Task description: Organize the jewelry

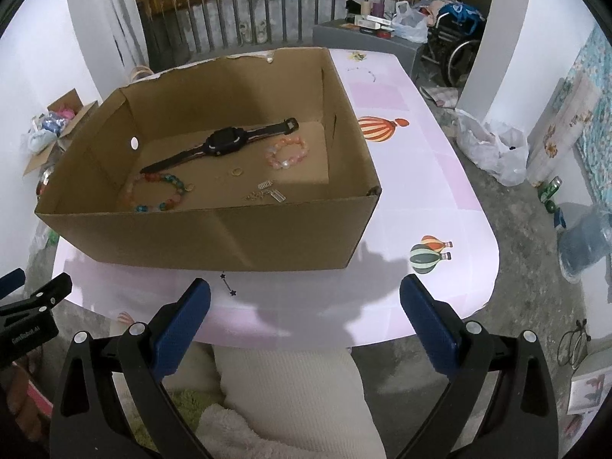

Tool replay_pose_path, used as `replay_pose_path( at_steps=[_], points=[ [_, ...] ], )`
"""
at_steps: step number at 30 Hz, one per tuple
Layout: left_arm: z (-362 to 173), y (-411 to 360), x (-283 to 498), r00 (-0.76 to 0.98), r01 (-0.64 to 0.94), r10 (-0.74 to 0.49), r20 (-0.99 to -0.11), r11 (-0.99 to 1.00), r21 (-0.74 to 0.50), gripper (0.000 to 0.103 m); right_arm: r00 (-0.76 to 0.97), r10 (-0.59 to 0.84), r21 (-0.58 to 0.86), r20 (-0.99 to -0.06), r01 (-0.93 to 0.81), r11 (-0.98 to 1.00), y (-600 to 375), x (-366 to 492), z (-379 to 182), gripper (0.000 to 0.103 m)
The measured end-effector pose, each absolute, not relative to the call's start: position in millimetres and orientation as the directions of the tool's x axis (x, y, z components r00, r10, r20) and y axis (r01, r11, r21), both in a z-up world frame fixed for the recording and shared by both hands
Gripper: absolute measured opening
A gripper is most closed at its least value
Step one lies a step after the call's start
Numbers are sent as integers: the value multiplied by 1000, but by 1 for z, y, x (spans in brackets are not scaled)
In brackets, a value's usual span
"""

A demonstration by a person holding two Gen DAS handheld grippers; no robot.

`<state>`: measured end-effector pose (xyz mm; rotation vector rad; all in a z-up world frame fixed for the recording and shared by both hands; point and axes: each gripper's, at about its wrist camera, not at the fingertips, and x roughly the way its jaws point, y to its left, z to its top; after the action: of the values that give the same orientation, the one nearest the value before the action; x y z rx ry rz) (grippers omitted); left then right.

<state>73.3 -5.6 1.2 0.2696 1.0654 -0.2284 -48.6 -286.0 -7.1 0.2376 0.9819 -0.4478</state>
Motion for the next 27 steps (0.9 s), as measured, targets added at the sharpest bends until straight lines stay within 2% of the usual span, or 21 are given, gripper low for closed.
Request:
replay_pose_path(
  at_steps=[27],
  points=[
    [8,-5,77,497,292,-58,-866,951,105,95,480,-284,9,-830,521,854,-302,-53,-3,96]
  ],
)
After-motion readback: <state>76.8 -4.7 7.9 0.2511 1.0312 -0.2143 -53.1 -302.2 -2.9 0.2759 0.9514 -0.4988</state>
